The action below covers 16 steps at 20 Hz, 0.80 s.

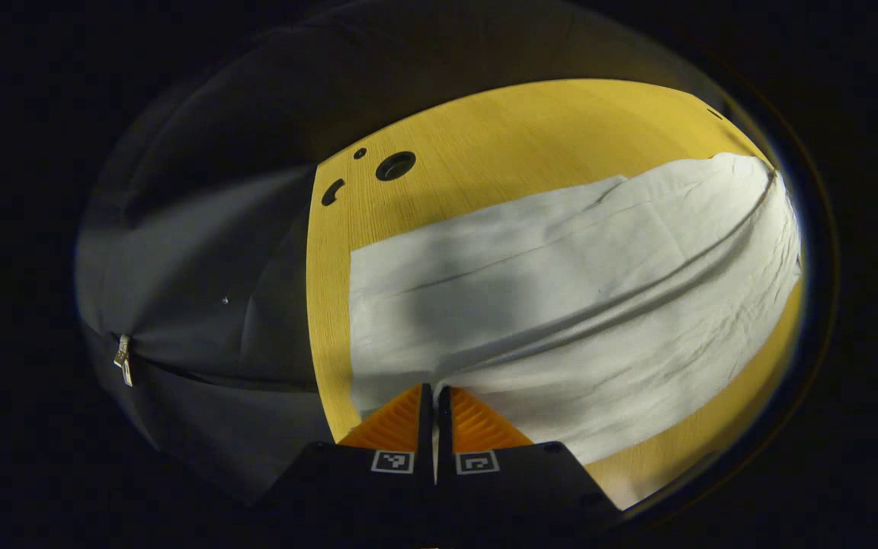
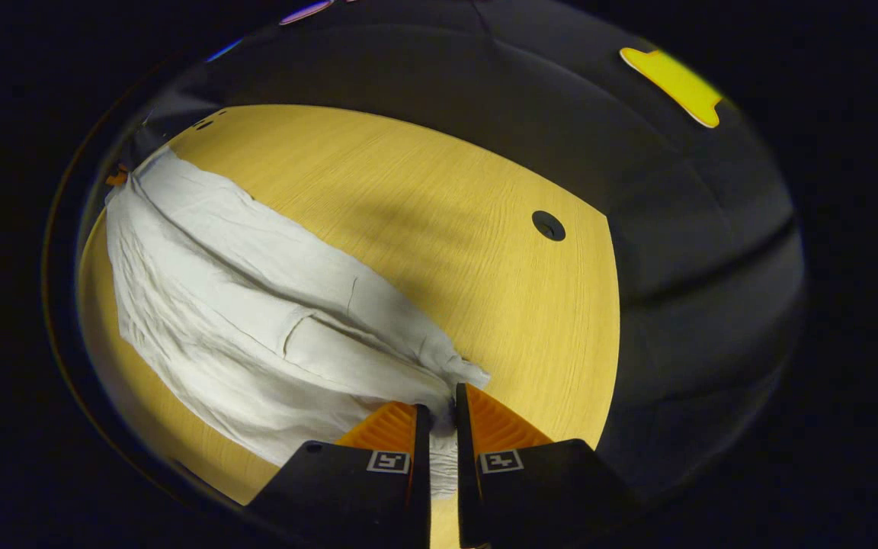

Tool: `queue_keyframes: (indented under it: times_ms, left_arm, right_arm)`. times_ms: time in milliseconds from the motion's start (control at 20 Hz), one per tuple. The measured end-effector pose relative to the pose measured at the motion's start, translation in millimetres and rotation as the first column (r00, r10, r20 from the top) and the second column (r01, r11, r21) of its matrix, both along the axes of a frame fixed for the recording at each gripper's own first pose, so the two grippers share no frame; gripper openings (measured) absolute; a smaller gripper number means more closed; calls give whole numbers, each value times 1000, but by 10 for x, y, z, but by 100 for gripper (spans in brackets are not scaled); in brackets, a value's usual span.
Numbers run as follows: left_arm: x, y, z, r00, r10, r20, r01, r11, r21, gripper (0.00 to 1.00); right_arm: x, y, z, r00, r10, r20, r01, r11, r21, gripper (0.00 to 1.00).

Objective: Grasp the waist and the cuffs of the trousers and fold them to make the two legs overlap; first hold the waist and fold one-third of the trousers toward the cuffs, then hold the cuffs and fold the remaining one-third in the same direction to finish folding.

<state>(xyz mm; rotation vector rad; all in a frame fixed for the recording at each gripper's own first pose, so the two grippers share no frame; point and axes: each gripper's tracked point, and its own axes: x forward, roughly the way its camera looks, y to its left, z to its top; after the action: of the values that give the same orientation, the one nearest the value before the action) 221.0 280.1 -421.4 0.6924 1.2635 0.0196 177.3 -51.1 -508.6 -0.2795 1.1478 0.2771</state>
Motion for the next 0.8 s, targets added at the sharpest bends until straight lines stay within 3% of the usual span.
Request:
queue_keyframes:
  times_ms: [150,200,250,350,400,450,500,600,700,800]
  left_arm:
    - [-1,20,-106,1000,10,-17,-10,1000,3,6]
    - [1,45,-130,1000,13,-25,-13,1000,13,6]
    - [68,64,-112,1000,-1,-5,2,1000,22,6]
    - [121,105,-47,1000,-6,16,5,998,55,11]
    - [185,166,-15,999,-19,29,16,997,81,32]
    - [206,205,18,999,-26,26,24,996,87,53]
    - [206,221,53,999,-27,26,25,996,86,73]
    - [175,251,75,999,-9,44,6,998,68,87]
    - [133,221,135,997,14,75,-16,999,32,96]
    - [112,148,265,992,18,126,-17,1000,-5,96]
  right_arm:
    - [13,-31,-48,997,-75,-22,76,997,26,19]
    - [10,-55,-54,994,-103,-35,103,994,26,30]
    - [-5,-103,-88,989,-138,-49,139,990,19,28]
    - [-3,-190,-81,974,-221,-48,222,975,22,53]
    - [-2,-187,-44,962,-270,-45,272,961,47,65]
    - [0,-189,34,946,-322,-35,324,943,81,67]
    - [34,-180,117,926,-378,-22,378,917,126,75]
    - [71,-129,268,869,-494,-17,485,845,224,93]
    - [66,-86,419,796,-605,-24,579,748,324,100]
    - [-22,-47,588,725,-687,-53,646,651,399,99]
